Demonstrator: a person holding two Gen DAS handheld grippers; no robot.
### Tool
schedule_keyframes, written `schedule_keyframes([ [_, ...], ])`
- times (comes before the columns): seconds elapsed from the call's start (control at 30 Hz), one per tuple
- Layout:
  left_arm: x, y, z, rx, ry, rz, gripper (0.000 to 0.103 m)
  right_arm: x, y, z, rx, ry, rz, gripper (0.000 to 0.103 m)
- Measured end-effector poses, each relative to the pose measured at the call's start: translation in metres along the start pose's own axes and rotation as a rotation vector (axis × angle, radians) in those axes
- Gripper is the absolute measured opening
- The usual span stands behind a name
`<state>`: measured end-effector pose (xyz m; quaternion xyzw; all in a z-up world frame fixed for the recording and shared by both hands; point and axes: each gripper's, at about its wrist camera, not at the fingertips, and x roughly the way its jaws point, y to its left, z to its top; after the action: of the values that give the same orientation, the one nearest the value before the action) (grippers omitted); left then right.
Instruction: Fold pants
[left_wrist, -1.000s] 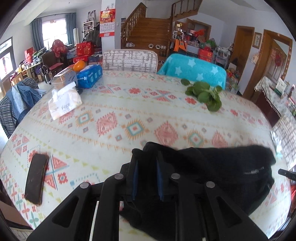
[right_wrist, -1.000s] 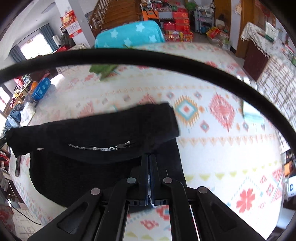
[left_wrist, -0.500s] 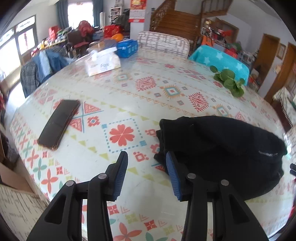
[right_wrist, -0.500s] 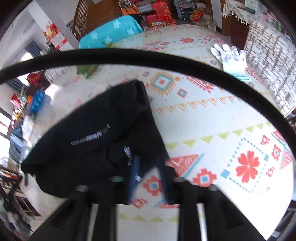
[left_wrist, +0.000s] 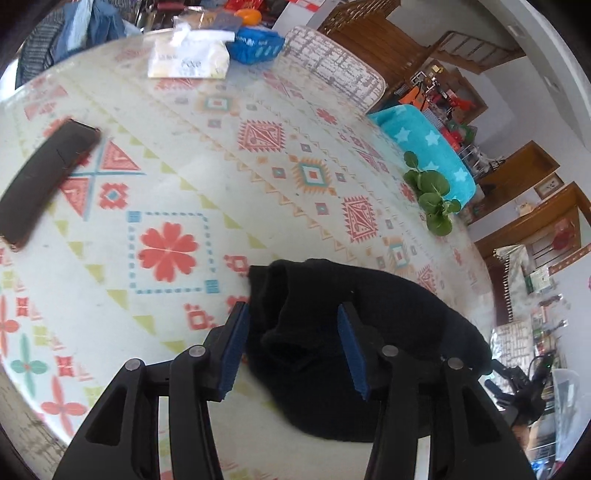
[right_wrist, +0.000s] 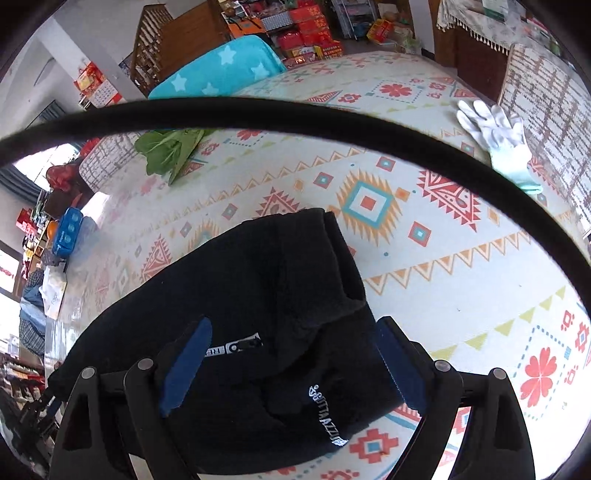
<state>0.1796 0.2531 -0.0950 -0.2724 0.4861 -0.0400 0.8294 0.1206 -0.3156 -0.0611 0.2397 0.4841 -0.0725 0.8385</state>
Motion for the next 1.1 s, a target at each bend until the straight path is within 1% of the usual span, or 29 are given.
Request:
schedule_keyframes([
  [0.13,0.020,-0.008,0.016,0.027,0.002,0.056,0.048,0.011,0.001,0.005,0.022,0.016,-0.010,0.094],
  [0.17,0.023,-0.008,0.021,0.021,0.002,0.051,0.048,0.012,0.001,0.006,0.028,0.015,-0.012,0.094],
  [0.2,0.027,-0.009,0.025,0.018,0.007,0.031,0.048,0.014,0.000,0.007,0.036,0.016,-0.009,0.094],
  [0.23,0.028,-0.009,0.028,0.024,0.013,0.018,0.045,0.015,-0.001,0.008,0.047,0.019,-0.003,0.094],
  [0.27,0.030,-0.012,0.031,0.048,0.020,0.005,0.026,0.015,-0.001,0.008,0.056,0.024,0.001,0.092],
  [0.3,0.031,-0.014,0.032,0.066,0.028,0.003,0.009,0.016,-0.001,0.009,0.061,0.028,0.004,0.092],
  [0.33,0.033,-0.017,0.034,0.082,0.037,0.002,0.009,0.018,0.000,0.010,0.060,0.030,0.002,0.092],
  [0.4,0.035,-0.021,0.037,0.106,0.036,-0.003,0.008,0.021,0.003,0.011,0.045,0.029,-0.015,0.083],
  [0.43,0.035,-0.023,0.039,0.116,0.036,-0.004,0.008,0.024,0.006,0.012,0.031,0.037,-0.036,0.063],
  [0.47,0.035,-0.025,0.042,0.125,0.035,-0.009,0.008,0.026,0.006,0.012,0.022,0.047,-0.052,0.034],
  [0.53,0.033,-0.030,0.048,0.138,0.030,-0.029,0.008,0.027,0.003,0.012,0.034,0.049,-0.046,0.033],
  [0.67,0.021,-0.047,0.064,0.184,-0.004,-0.064,0.007,0.013,0.006,0.015,0.036,0.013,-0.009,0.023],
  [0.8,0.002,-0.061,0.080,0.206,-0.053,-0.105,0.007,-0.013,0.010,0.022,0.055,-0.028,0.060,0.018],
  [0.83,-0.004,-0.064,0.083,0.210,-0.067,-0.119,0.007,-0.022,0.011,0.024,0.057,-0.043,0.076,0.010],
  [0.87,-0.011,-0.066,0.084,0.216,-0.079,-0.141,0.007,-0.030,0.011,0.024,0.058,-0.053,0.091,0.010],
  [0.93,-0.022,-0.070,0.082,0.243,-0.099,-0.168,0.007,-0.047,0.009,0.022,0.066,-0.070,0.125,0.010],
  [1.0,-0.032,-0.071,0.074,0.279,-0.110,-0.187,0.007,-0.059,0.006,0.014,0.074,-0.079,0.140,0.010],
  [1.07,-0.037,-0.066,0.059,0.309,-0.105,-0.187,0.007,-0.068,-0.006,0.001,0.091,-0.074,0.149,0.010],
  [1.1,-0.036,-0.061,0.051,0.318,-0.098,-0.181,0.007,-0.069,-0.015,-0.009,0.108,-0.065,0.140,0.010],
])
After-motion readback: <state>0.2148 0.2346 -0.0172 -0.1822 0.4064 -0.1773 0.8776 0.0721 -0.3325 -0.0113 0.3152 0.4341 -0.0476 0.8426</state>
